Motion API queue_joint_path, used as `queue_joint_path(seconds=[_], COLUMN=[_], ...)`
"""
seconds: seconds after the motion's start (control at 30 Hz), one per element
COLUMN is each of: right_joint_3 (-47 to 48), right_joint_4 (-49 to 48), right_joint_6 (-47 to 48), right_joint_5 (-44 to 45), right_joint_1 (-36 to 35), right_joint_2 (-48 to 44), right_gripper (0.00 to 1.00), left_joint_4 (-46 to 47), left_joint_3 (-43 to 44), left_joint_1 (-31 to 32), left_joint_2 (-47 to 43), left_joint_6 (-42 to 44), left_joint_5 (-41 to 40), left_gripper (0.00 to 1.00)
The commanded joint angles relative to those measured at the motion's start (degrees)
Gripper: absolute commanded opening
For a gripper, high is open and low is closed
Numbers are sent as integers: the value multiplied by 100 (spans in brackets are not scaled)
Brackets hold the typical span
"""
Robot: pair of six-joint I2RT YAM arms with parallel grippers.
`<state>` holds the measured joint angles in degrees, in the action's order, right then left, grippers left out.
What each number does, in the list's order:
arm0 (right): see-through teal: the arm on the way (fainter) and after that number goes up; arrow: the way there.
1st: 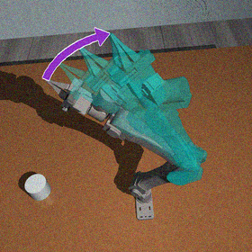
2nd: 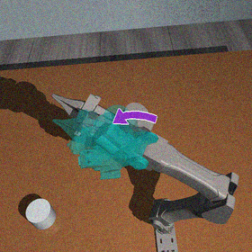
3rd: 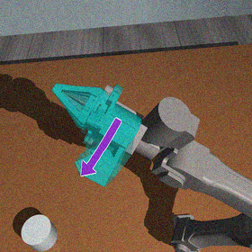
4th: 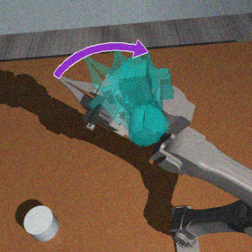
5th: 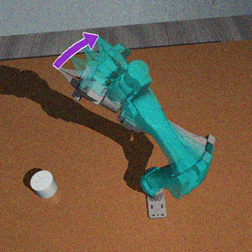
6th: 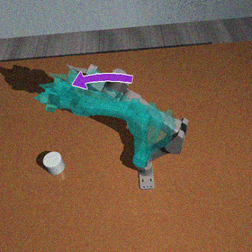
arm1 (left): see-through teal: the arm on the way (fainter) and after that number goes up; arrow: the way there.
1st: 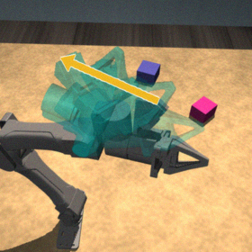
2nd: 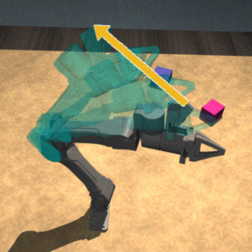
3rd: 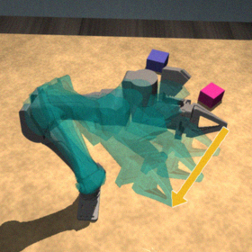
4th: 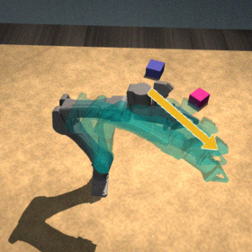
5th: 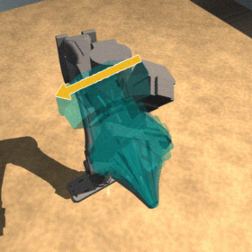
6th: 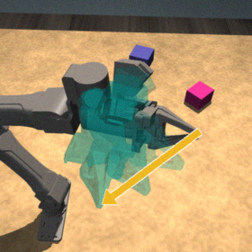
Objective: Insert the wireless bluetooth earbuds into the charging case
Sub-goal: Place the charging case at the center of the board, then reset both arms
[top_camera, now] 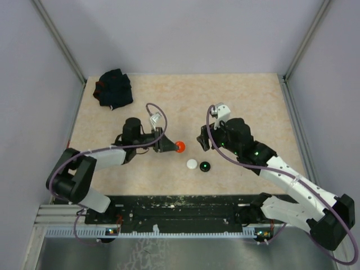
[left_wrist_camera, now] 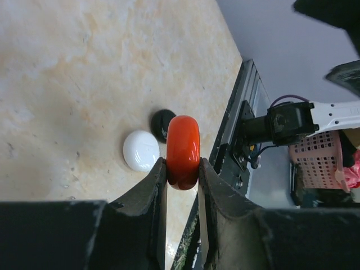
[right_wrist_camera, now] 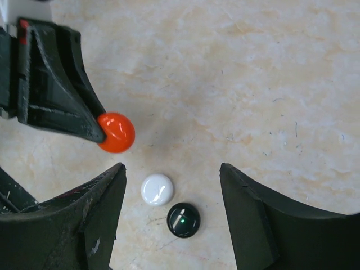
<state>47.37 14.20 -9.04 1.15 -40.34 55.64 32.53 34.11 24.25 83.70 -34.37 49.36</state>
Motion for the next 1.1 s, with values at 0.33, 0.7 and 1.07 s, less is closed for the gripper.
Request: queue_joint_path(seconds=[0.33,0.7,1.07], right_joint_3=[-289,-260,-104], right_joint_4=[-94,52,698], right_joint_6=[64,69,-30], right_joint_5=[598,698,1466], right_joint_1=[-12,-13,-13], right_joint_2=[-390,-317,-419], right_gripper=[68,69,76], left_joint_4=[610,-861,-3414], left_joint_3=[379,615,666], left_joint_1=[625,617,37], left_joint_2=[2166,1922,-188], left_joint_6=[-774,56,888], left_joint_5=[-570,-1529,-3709], left_gripper=[31,71,100])
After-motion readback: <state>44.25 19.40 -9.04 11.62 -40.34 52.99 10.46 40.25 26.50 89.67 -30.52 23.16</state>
